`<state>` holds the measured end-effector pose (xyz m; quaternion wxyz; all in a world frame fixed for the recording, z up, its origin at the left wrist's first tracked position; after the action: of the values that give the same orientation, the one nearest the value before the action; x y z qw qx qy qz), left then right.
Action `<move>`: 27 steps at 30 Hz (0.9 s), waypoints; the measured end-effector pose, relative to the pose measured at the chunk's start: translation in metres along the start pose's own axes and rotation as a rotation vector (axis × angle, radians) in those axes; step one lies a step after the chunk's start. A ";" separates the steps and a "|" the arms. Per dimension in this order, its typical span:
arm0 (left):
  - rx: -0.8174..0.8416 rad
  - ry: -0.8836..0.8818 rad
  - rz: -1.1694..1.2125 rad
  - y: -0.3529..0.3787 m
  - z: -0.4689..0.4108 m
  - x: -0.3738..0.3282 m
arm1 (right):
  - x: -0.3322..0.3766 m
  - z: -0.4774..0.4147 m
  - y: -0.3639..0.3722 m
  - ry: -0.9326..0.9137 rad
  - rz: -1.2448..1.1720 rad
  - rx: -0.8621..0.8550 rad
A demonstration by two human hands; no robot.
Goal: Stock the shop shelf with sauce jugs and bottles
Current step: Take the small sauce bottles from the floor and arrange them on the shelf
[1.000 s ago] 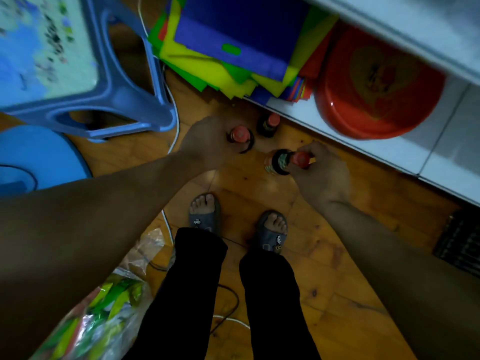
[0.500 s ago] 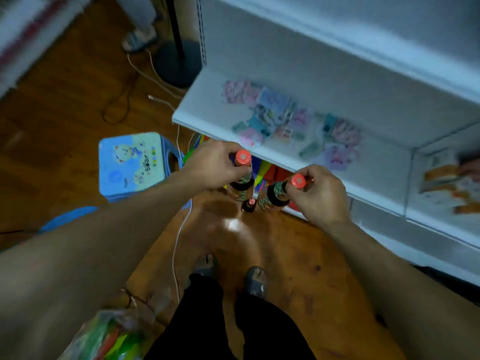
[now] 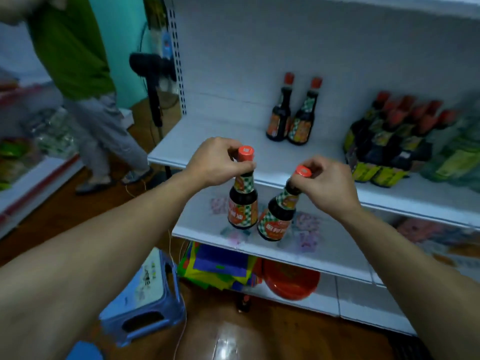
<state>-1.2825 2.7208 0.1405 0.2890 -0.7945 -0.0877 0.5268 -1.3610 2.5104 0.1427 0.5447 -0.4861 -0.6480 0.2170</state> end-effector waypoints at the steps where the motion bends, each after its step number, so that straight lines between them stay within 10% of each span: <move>1: -0.008 0.019 0.009 -0.006 -0.007 -0.009 | 0.005 -0.006 -0.011 0.008 -0.008 -0.025; 27: -0.151 -0.094 0.101 0.049 -0.153 -0.020 | -0.053 -0.160 -0.030 0.056 -0.058 -0.114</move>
<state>-1.1633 2.6158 0.1721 0.1970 -0.7918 -0.1004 0.5693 -1.2297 2.4118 0.1910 0.5400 -0.5033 -0.6577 0.1503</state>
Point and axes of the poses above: each hand's wrist, its own z-axis away from the middle knuckle, its own y-axis out of the palm, x = y × z, the point moved 9 cm from there along -z, towards the middle knuckle, and after that the axes turned 11 degrees about z, right-handed, at the moved point
